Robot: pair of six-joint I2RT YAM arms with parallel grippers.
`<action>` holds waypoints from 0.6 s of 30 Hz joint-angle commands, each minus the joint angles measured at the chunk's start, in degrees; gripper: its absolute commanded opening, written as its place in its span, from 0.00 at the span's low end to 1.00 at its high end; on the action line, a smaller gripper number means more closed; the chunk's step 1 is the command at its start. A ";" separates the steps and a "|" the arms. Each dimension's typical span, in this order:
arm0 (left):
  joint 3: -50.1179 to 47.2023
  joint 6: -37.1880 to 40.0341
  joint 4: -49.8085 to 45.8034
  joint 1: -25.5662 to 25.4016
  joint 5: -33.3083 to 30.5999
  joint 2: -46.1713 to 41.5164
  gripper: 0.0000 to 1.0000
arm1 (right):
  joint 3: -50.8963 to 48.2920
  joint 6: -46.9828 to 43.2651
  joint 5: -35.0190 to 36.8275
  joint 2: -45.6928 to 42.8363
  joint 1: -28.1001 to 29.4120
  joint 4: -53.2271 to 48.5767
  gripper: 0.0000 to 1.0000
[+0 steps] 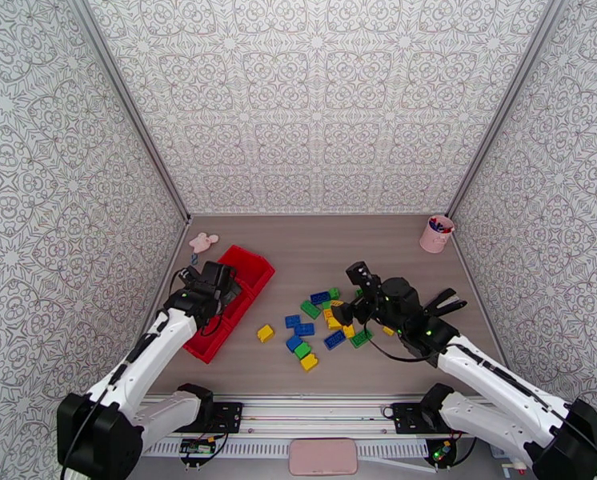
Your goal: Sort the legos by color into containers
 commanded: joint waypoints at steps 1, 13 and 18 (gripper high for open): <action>3.55 -1.74 -2.88 0.96 -0.10 3.02 0.94 | 2.76 0.62 0.25 0.86 0.61 -1.81 1.00; 1.92 -4.69 -5.69 6.02 -0.91 3.96 0.86 | 1.29 0.49 2.76 2.37 0.59 0.02 1.00; 0.67 -4.21 -2.04 8.21 3.46 6.42 0.82 | 0.50 1.80 3.83 2.52 0.62 0.96 1.00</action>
